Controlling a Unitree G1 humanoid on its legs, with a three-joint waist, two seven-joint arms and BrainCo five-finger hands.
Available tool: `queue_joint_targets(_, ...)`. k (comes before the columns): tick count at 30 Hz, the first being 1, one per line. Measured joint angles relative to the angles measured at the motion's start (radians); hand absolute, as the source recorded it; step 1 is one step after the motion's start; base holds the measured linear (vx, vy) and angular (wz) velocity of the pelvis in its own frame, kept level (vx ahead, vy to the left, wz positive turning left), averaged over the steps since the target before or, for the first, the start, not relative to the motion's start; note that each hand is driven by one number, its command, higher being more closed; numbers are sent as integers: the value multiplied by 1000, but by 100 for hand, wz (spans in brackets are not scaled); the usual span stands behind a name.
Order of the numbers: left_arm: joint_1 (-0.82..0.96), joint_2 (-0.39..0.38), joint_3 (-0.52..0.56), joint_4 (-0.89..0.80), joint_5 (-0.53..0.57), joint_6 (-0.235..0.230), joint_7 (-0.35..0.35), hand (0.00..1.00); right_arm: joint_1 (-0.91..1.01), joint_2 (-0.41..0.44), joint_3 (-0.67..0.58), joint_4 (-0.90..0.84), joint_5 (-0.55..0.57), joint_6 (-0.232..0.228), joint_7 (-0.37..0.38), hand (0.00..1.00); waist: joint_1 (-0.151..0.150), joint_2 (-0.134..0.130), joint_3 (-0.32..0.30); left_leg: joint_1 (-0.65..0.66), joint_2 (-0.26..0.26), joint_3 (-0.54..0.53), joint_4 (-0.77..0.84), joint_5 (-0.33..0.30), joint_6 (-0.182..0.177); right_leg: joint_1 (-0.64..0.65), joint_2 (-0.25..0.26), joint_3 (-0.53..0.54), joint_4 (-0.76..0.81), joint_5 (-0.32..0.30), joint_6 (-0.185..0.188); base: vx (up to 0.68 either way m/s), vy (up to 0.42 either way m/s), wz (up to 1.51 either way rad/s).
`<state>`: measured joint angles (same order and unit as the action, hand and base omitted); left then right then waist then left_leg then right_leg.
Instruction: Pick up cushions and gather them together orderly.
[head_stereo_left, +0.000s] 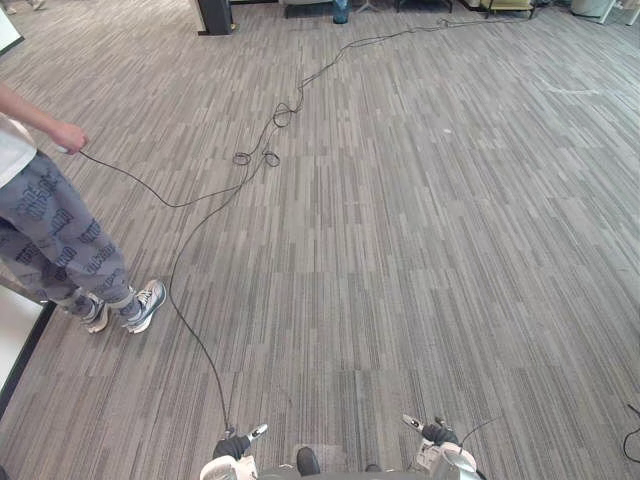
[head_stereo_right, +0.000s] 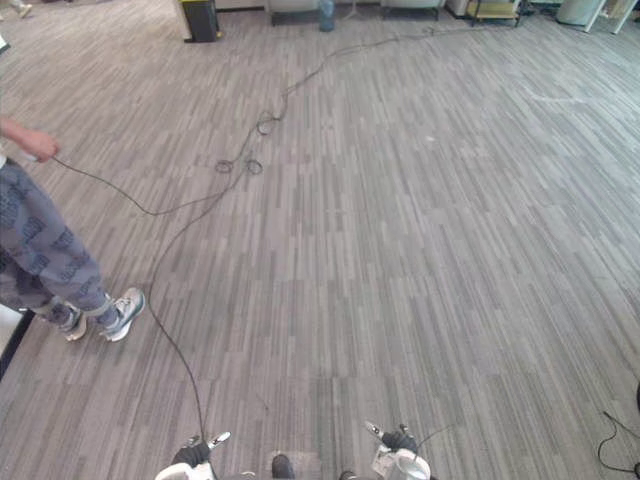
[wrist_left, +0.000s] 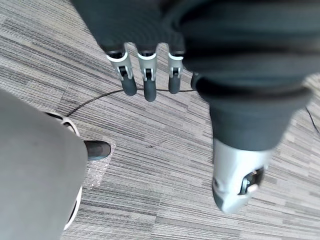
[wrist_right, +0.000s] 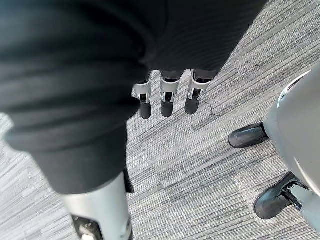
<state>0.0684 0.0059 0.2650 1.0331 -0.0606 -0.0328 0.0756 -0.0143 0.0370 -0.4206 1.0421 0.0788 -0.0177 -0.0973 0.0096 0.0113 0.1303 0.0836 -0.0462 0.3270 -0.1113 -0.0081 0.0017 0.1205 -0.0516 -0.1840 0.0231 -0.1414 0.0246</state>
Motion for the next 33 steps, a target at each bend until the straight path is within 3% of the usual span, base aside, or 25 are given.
queue_joint_targets(5,-10,8,-6,-6,0,0,0,0,0,5,-7,-4,3,0,0,0,13,-14,11,-36,-2,-21,37,-18,-1,-41,-17,-25,80,-52,-2,57,-34,20)
queue_joint_targets(7,-26,7,24,-33,-1,1,0,0,-5,11,-7,-8,9,-1,0,0,16,-23,32,-151,34,-6,293,-124,0,-53,-27,-40,112,-62,0,87,-74,20)
queue_joint_targets(9,-35,-4,53,-51,-3,1,0,0,-4,6,0,-9,10,0,-1,0,19,-20,38,-252,79,23,525,-168,3,-49,-26,-64,131,-73,-6,40,-50,27)
queue_joint_targets(11,-45,-10,65,-68,-15,0,1,0,-3,2,24,-10,11,0,0,0,20,-21,45,-327,109,29,692,-169,2,-24,-35,-82,119,-89,-11,55,37,28)
queue_joint_targets(12,-60,-11,64,-78,-22,-1,0,0,-7,-2,35,-13,11,0,-1,0,24,-22,53,-371,149,58,772,-217,17,-9,-34,-90,107,-100,-16,87,126,17)
queue_joint_targets(13,-61,-16,62,-83,-25,-2,-1,0,-8,-3,41,-23,11,2,-2,0,27,-11,54,-391,197,89,765,-250,16,-1,-35,-92,110,-111,-16,101,140,14)
queue_joint_targets(15,-63,-19,59,-85,-32,-3,0,0,-9,-1,41,-37,11,6,-2,0,29,-8,55,-405,220,93,664,-240,6,13,-54,-92,102,-118,-4,148,152,6)
queue_joint_targets(17,-62,-20,51,-93,-32,-4,2,0,-17,1,39,-45,10,6,-2,0,31,-6,51,-426,227,86,538,-179,-8,12,-73,-88,84,-134,17,211,256,-7)
queue_joint_targets(18,-62,-20,49,-94,-32,-3,2,0,-20,2,31,-45,10,7,-2,0,33,-8,46,-442,223,80,544,-115,-13,6,-91,-78,87,-157,38,253,323,-10)
queue_joint_targets(19,-64,-16,50,-95,-32,-3,3,0,-20,6,27,-45,10,8,-2,0,35,-17,39,-452,207,87,566,-124,3,2,-114,-70,94,-172,40,320,352,-15)
queue_joint_targets(21,-64,-8,50,-98,-31,-4,8,0,-8,16,0,-45,9,12,-1,0,53,-51,19,-441,172,140,591,-213,7,-23,-176,-47,159,-159,71,447,303,-31)
queue_joint_targets(23,-65,5,27,-85,-35,-2,8,0,-7,32,7,-46,8,17,4,0,52,-65,20,-373,150,167,584,-251,29,-97,-223,6,394,-133,89,480,309,-32)
queue_joint_targets(24,-69,12,-12,-76,-41,0,7,0,0,32,15,-49,8,17,7,0,45,-67,26,-296,135,177,561,-278,31,-183,-250,54,635,-63,77,470,307,-23)
queue_joint_targets(25,-77,12,-29,-74,-42,1,7,0,4,31,22,-54,9,17,8,0,43,-70,33,-237,126,180,539,-291,27,-234,-252,85,792,-32,68,472,241,-19)
queue_joint_targets(27,-79,6,-58,-62,-41,1,6,0,13,31,43,-90,8,9,10,0,25,-62,38,-92,106,185,442,-301,22,-359,-214,101,1054,-55,69,502,172,-8)
queue_joint_targets(30,-111,-11,-58,-35,-41,1,6,0,7,31,52,-129,8,-7,15,0,-10,-60,39,39,99,188,316,-294,-1,-534,-170,-29,998,-102,53,444,96,6)
queue_joint_targets(32,-137,-22,-59,-11,-41,1,6,0,-7,30,43,-147,9,-14,16,0,-23,-52,45,106,99,187,253,-300,-25,-621,-133,-102,802,-96,26,553,26,5)
queue_joint_targets(33,-146,-24,-58,-1,-41,1,5,0,-10,26,41,-143,9,-14,17,0,-28,-48,47,136,100,186,224,-299,-28,-638,-101,-121,658,-62,8,576,-24,13)
